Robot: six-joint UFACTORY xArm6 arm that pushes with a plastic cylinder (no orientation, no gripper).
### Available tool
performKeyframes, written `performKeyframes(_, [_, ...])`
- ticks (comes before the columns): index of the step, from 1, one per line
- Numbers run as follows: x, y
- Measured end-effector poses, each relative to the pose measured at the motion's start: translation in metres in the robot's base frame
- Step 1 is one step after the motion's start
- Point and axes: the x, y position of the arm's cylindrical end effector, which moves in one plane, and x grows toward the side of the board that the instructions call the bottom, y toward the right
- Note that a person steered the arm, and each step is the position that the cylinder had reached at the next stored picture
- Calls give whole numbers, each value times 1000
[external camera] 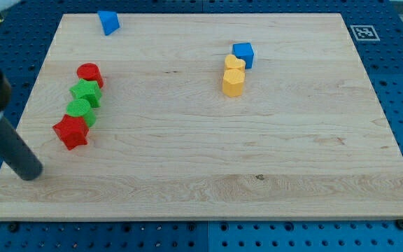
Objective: Separate the green circle from the line of blocks
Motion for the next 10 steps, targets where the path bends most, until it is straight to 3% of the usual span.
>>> performKeyframes(3, [-87,-12])
performKeyframes(6, [-87,43])
performKeyframes(10, [-87,67])
